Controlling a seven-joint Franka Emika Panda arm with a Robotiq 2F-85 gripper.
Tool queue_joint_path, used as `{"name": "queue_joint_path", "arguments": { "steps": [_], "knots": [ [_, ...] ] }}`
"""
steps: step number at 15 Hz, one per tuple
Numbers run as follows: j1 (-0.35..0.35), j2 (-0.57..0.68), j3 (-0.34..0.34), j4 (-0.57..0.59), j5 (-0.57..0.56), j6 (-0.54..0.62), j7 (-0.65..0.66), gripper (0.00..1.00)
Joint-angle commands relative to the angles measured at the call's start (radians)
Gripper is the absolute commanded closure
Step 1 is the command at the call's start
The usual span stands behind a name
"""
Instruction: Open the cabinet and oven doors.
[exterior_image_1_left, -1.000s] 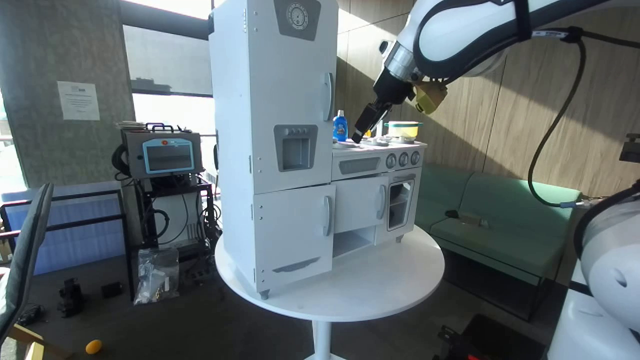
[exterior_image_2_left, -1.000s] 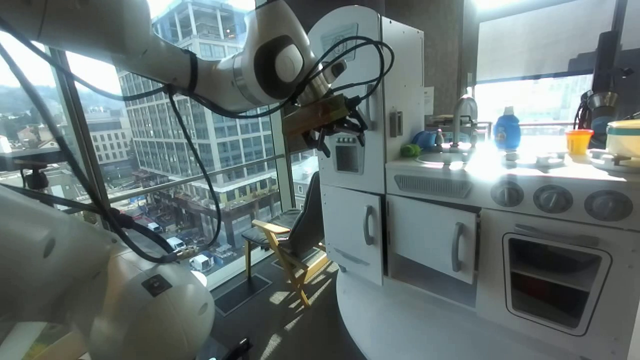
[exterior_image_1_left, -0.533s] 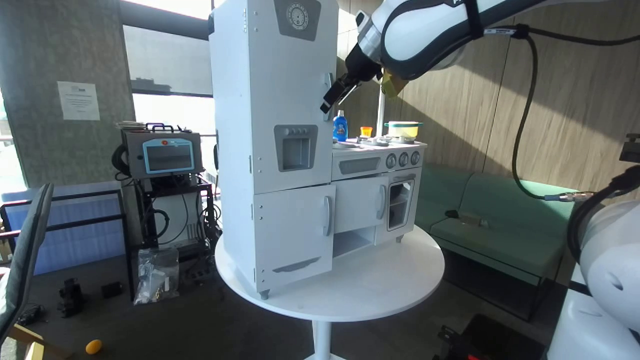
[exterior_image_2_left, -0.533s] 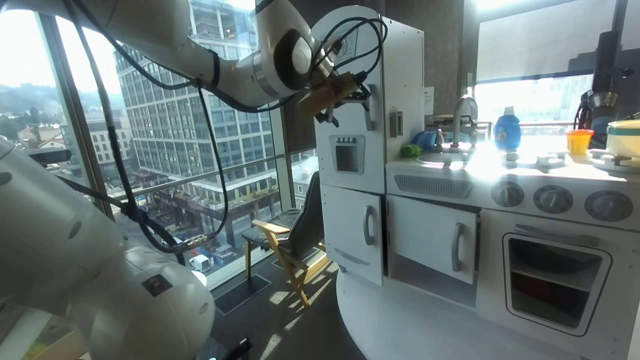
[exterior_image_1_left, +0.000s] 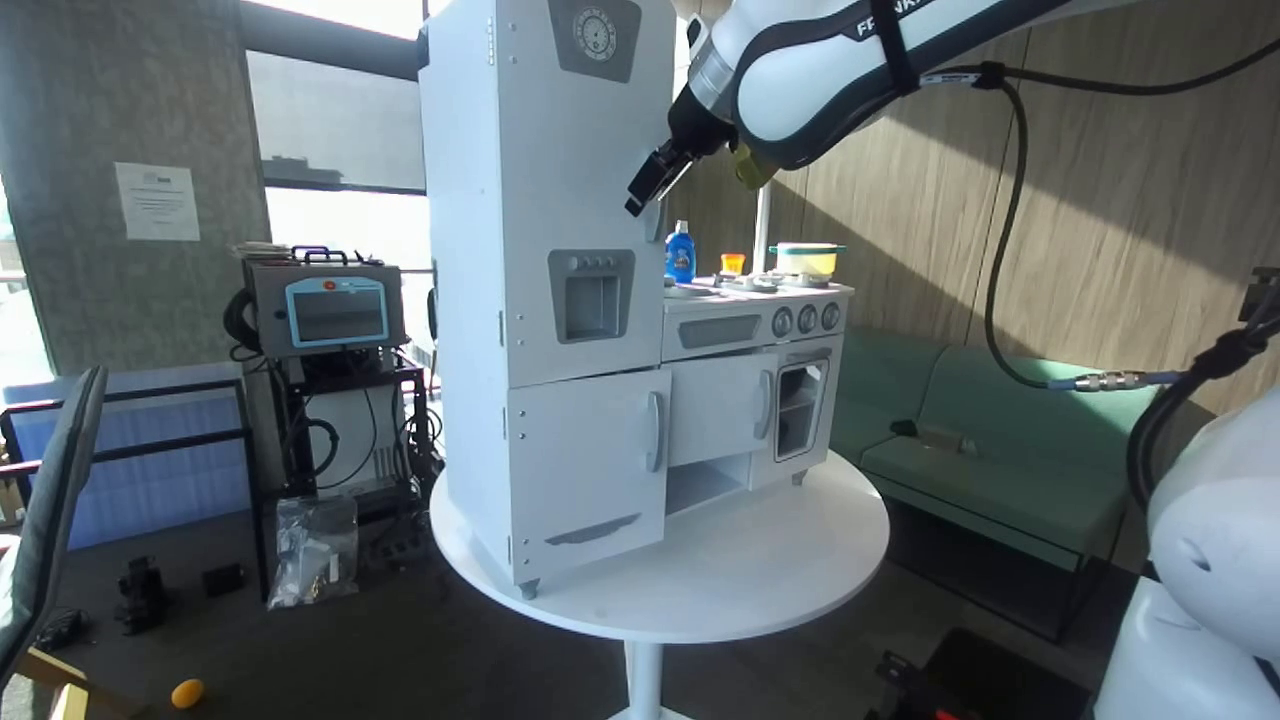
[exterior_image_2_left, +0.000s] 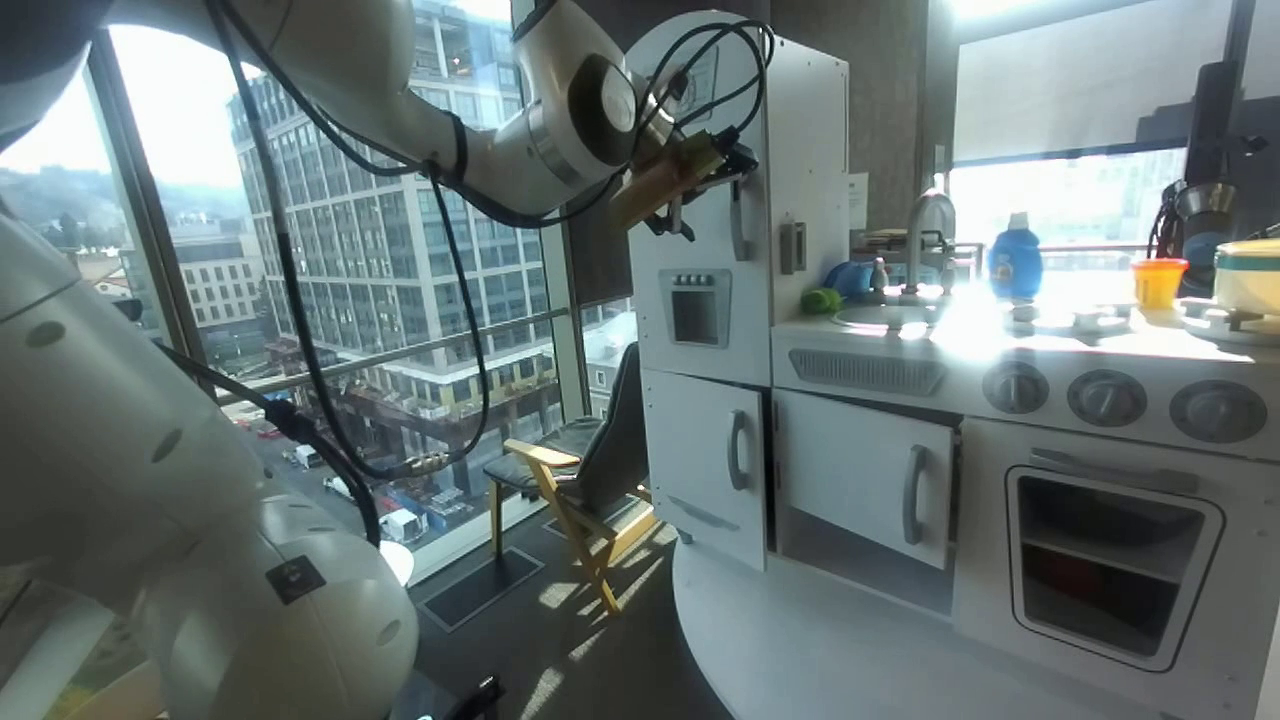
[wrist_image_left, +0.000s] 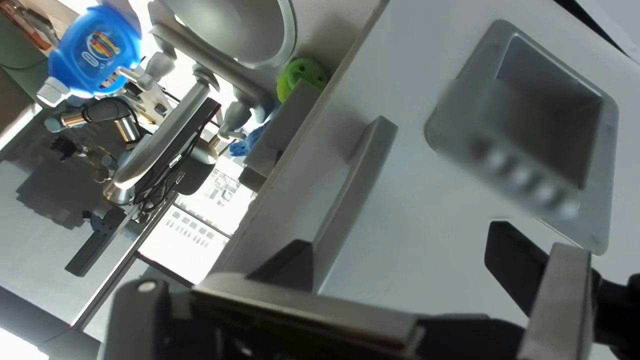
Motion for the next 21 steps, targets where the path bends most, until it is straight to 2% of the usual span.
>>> {"name": "queue_joint_path", "arguments": {
  "steps": [1,5,6,7,9,15,16,17,18,21],
  "knots": [
    [-0.078,0.020,0.062,0.049,-0.102,-0.020,0.091,0.00],
    [-0.032,0.033,0.045,0.055,-0.072,-0.023,0.060,0.00],
    [-0.021,0.026,0.037,0.044,-0.063,-0.024,0.053,0.24],
    [-0.023,0.026,0.038,0.043,-0.065,-0.023,0.059,0.27],
    [-0.028,0.019,0.033,0.041,-0.065,-0.023,0.064,0.41],
    [-0.032,-0.027,0.015,0.013,-0.062,-0.062,0.067,0.88],
    [-0.029,-0.039,0.015,0.006,-0.052,-0.079,0.073,0.91],
    [-0.031,-0.050,0.019,0.000,-0.051,-0.092,0.088,0.87],
    [-0.033,-0.063,0.023,-0.005,-0.050,-0.120,0.101,0.87],
    [-0.040,-0.131,0.049,-0.025,-0.066,-0.262,0.140,0.87]
  ]
}}
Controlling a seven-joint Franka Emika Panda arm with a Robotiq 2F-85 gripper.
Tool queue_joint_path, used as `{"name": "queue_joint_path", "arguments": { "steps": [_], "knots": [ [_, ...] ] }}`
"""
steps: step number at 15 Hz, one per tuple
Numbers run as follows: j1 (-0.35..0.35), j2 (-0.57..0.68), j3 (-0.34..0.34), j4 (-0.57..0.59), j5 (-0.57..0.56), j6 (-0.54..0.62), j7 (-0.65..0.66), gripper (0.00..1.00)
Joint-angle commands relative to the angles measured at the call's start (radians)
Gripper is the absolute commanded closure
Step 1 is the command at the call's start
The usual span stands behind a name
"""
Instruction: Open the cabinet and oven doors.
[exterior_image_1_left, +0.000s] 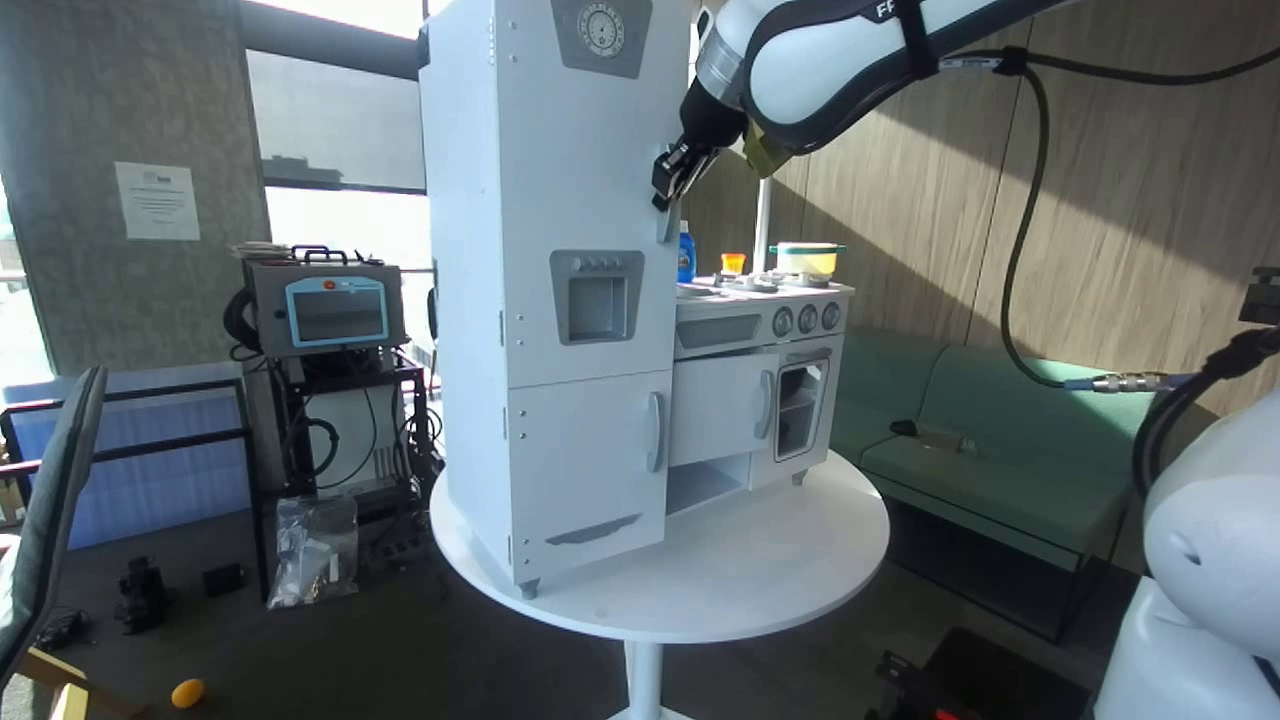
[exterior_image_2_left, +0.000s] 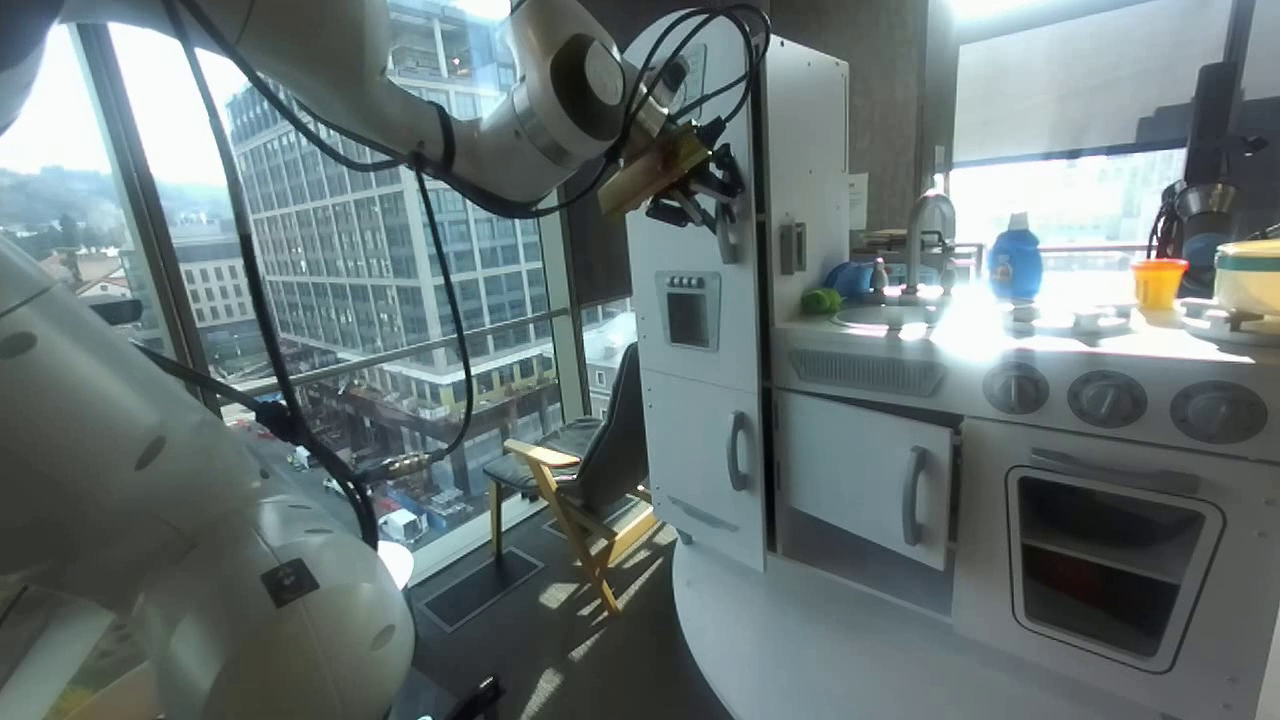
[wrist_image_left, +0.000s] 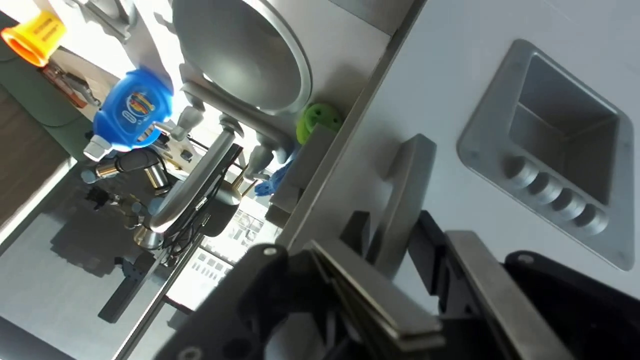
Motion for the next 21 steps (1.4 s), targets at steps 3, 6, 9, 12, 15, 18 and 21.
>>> {"name": "queue_joint_path", "arguments": {
  "steps": [3,6,9,12,15,18,21],
  "knots": [
    [-0.011,-0.174,0.061,-0.046,-0.018,-0.331,0.039,0.47],
    [-0.005,-0.239,0.076,-0.013,-0.029,-0.572,0.027,0.27],
    [-0.009,-0.283,0.030,0.037,-0.059,-0.798,0.028,0.02],
    [-0.032,-0.321,-0.050,0.012,-0.093,-0.729,0.109,0.00],
    [-0.065,-0.242,-0.103,0.034,-0.088,-0.553,0.205,0.00],
    [-0.086,-0.145,-0.119,0.072,-0.031,-0.385,0.305,0.00],
    [-0.086,-0.087,-0.091,0.069,0.018,-0.196,0.380,0.00]
  ]
}}
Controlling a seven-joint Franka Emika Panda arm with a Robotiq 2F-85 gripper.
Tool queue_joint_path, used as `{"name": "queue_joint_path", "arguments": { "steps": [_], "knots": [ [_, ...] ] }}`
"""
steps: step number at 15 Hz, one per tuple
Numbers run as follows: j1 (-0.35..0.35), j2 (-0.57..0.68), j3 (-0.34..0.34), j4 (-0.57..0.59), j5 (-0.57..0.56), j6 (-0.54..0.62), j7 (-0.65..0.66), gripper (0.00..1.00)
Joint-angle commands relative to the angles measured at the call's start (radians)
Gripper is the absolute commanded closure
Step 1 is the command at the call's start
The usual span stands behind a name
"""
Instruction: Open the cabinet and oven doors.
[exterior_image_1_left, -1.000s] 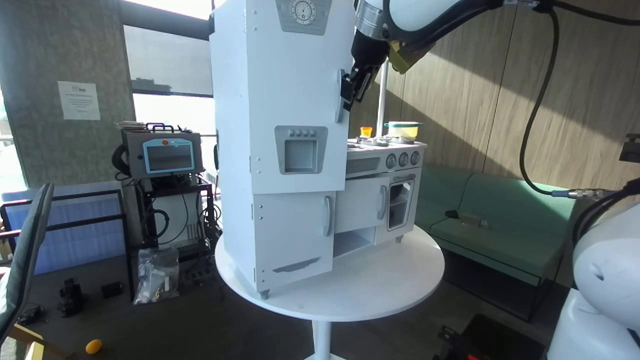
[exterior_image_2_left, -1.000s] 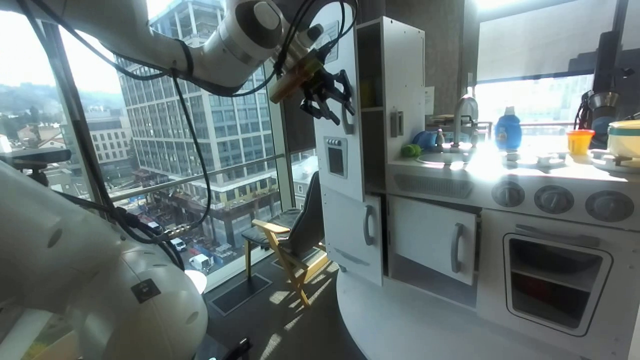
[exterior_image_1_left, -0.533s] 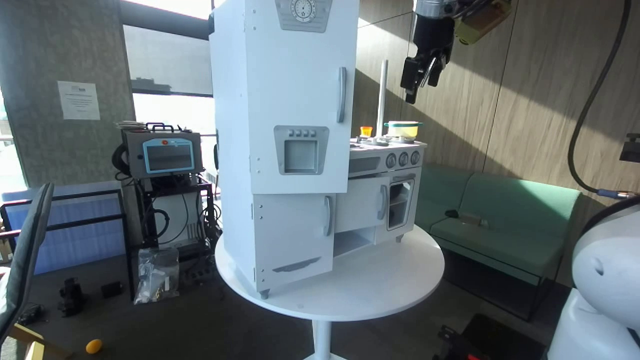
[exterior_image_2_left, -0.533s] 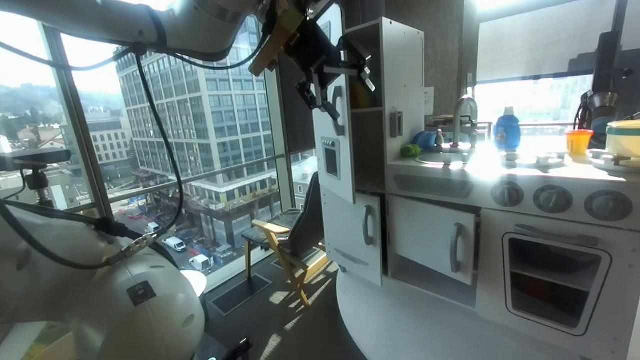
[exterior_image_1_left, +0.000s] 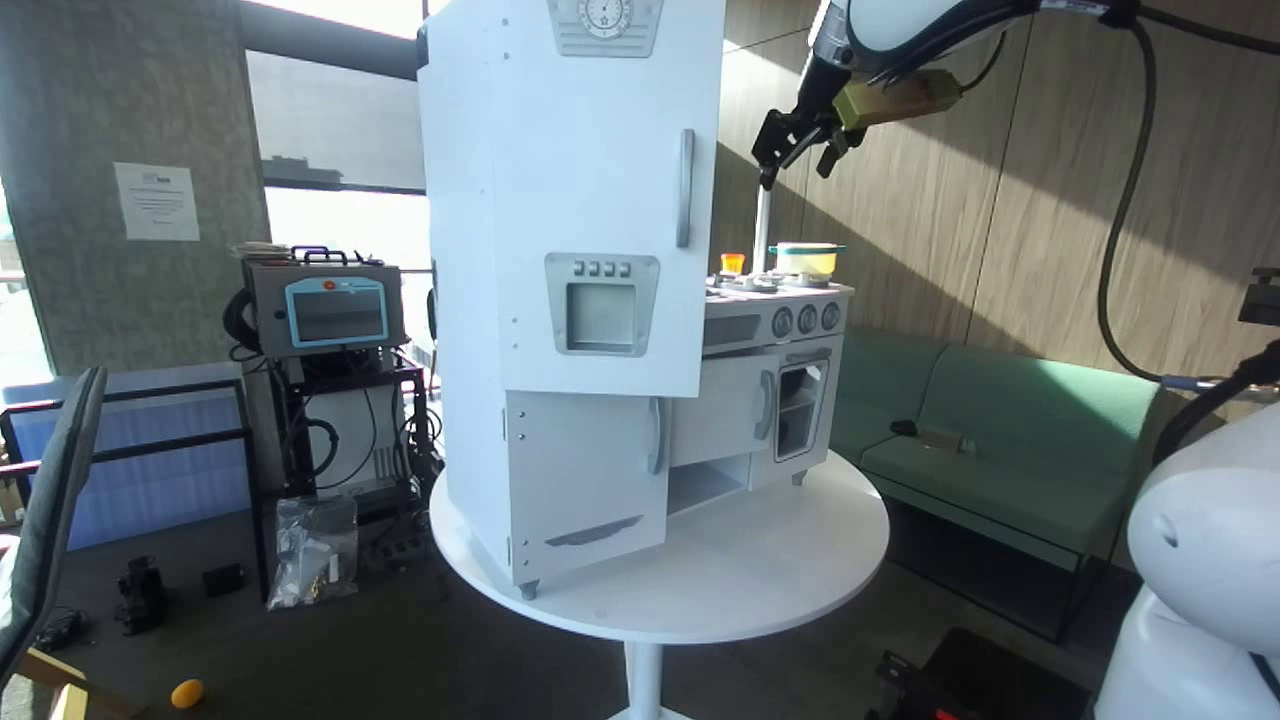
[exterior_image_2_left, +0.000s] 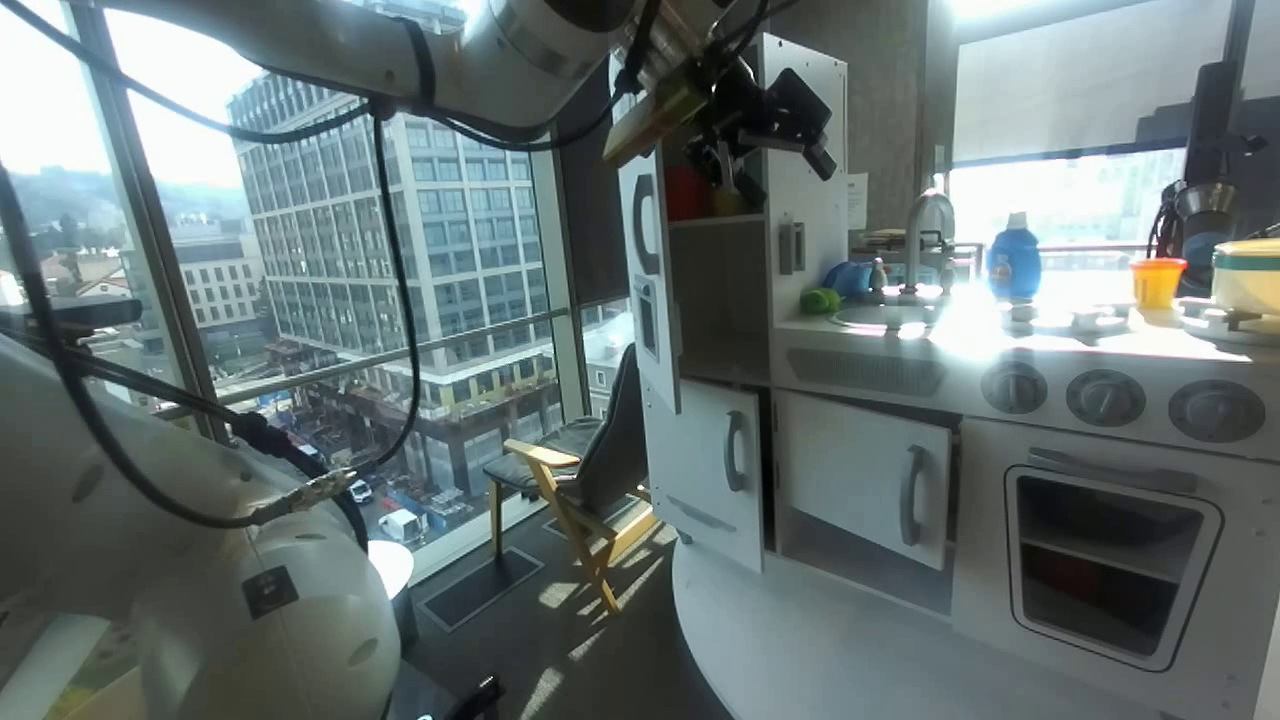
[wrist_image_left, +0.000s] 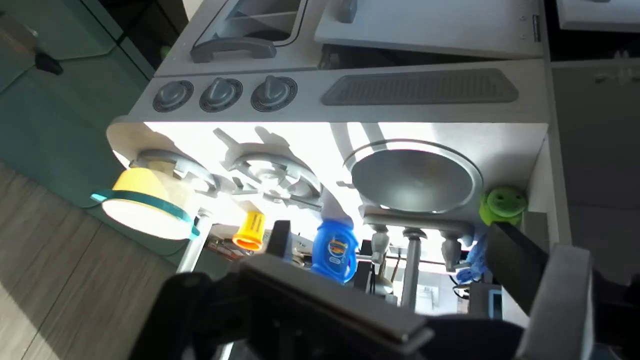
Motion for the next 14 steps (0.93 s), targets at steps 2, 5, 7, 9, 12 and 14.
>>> {"name": "queue_joint_path", "arguments": {
  "steps": [2,5,7,9,12,14],
  "knots": [
    [0.024,0.078,0.044,0.039,0.110,0.170,0.037,0.00],
    [0.089,0.030,0.061,0.010,0.200,0.099,-0.048,0.00],
    [0.129,-0.016,0.070,-0.012,0.229,0.048,-0.107,0.00],
    [0.175,-0.052,0.076,-0.024,0.255,-0.015,-0.172,0.00],
    [0.267,-0.101,0.074,-0.043,0.305,-0.084,-0.290,0.00],
    [0.323,-0.121,0.073,-0.056,0.336,-0.098,-0.358,0.00]
  ]
}}
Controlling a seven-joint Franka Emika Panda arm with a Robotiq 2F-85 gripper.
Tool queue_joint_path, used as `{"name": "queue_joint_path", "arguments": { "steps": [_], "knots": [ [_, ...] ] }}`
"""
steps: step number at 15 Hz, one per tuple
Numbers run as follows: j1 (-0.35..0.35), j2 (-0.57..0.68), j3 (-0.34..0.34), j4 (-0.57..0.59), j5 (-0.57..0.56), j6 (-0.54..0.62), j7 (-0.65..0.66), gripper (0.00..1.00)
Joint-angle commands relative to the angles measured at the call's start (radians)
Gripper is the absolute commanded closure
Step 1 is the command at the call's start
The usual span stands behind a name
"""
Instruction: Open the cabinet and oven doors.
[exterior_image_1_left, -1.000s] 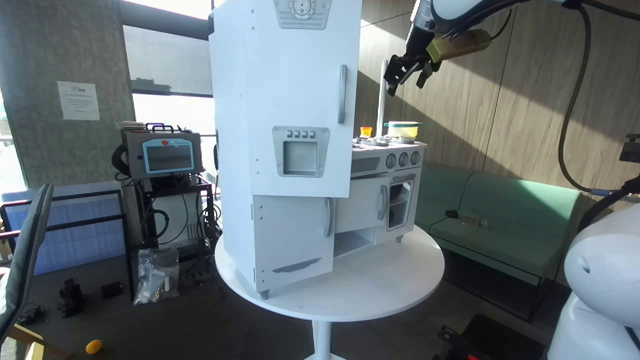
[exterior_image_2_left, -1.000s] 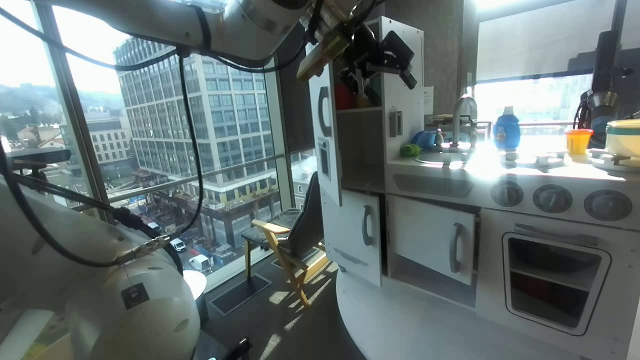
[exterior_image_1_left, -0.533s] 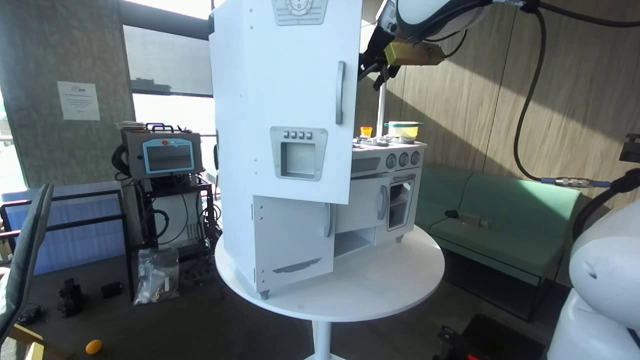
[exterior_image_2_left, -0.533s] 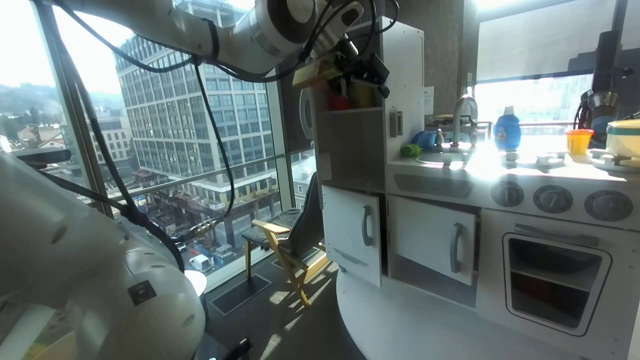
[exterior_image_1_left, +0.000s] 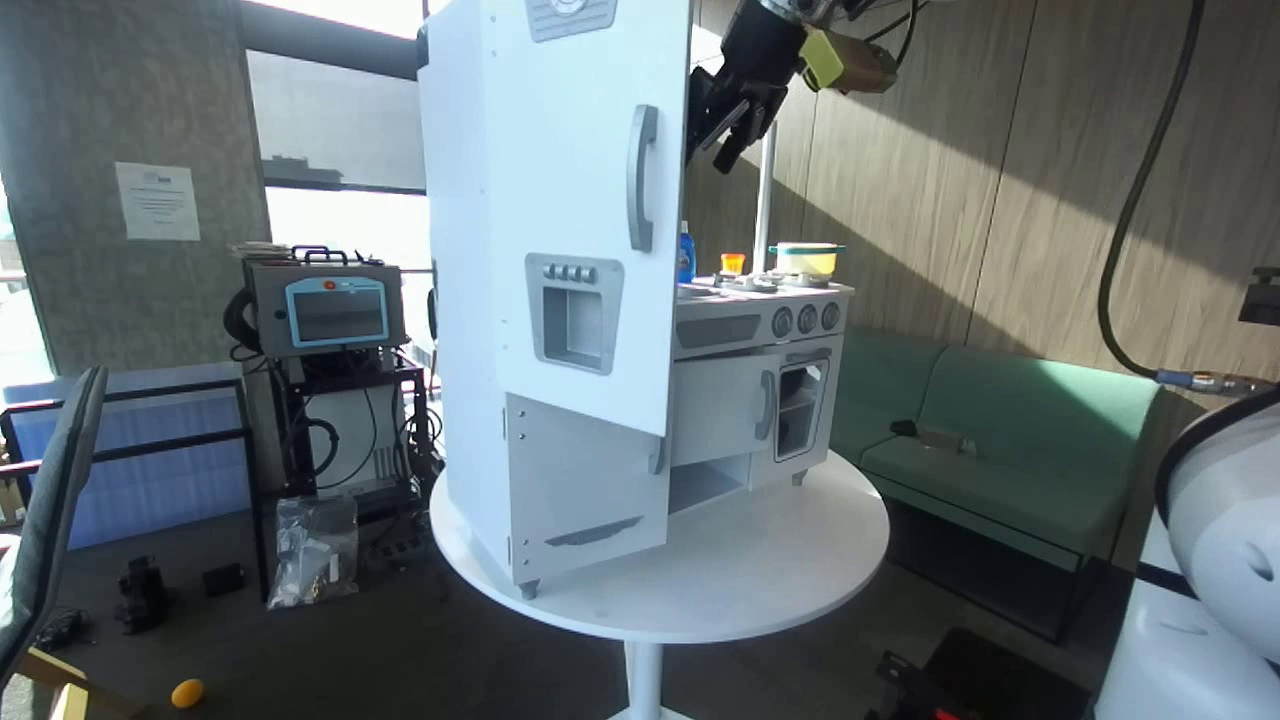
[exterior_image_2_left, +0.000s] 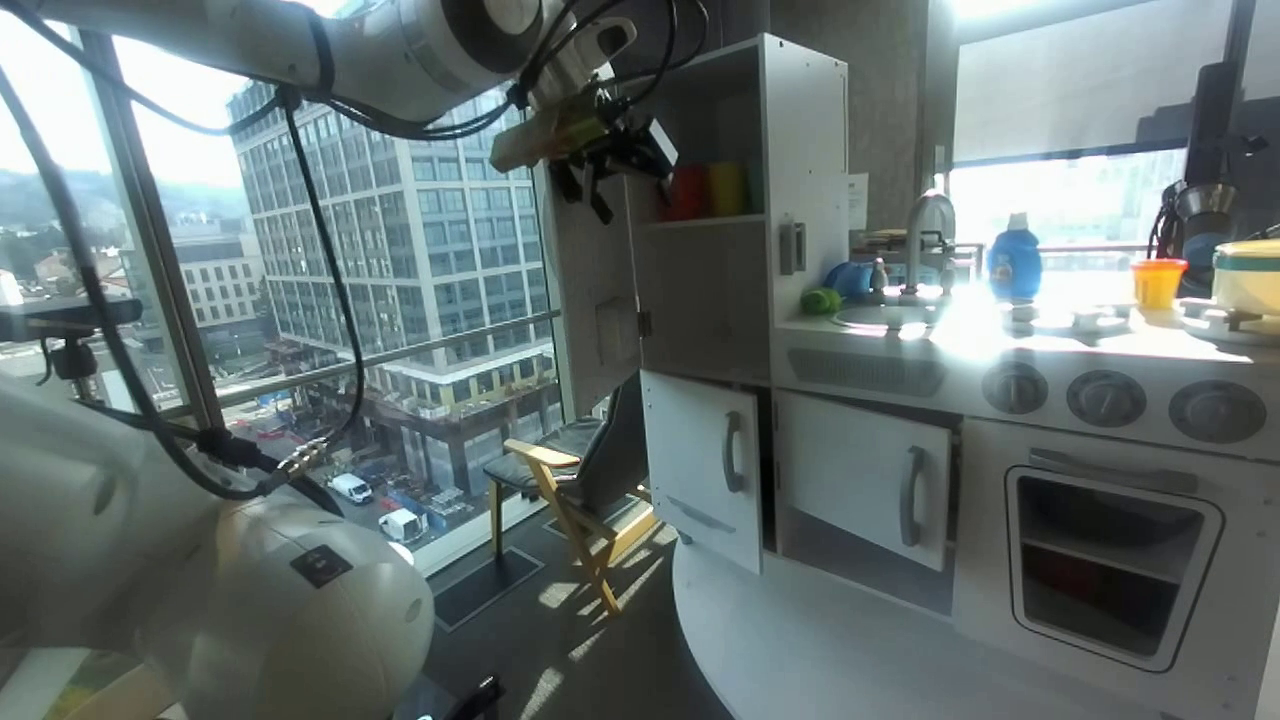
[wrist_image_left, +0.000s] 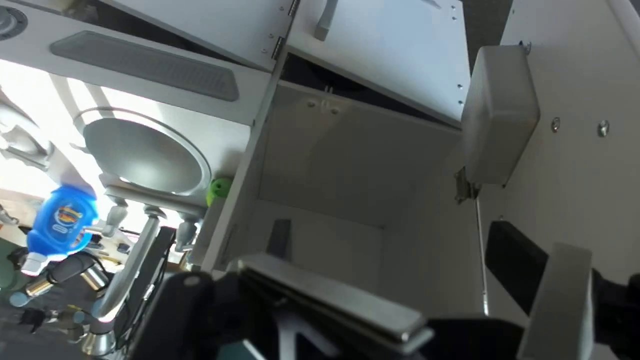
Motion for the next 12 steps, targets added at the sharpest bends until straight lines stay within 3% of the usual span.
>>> {"name": "queue_joint_path", "arguments": {
  "steps": [1,5,12],
  "knots": [
    [0.092,-0.046,0.000,-0.032,0.058,-0.006,-0.123,0.00],
    [0.069,-0.002,0.048,-0.051,0.012,0.007,-0.094,0.00],
    [0.010,0.100,0.046,-0.175,-0.062,0.059,-0.085,0.00]
  ]
}}
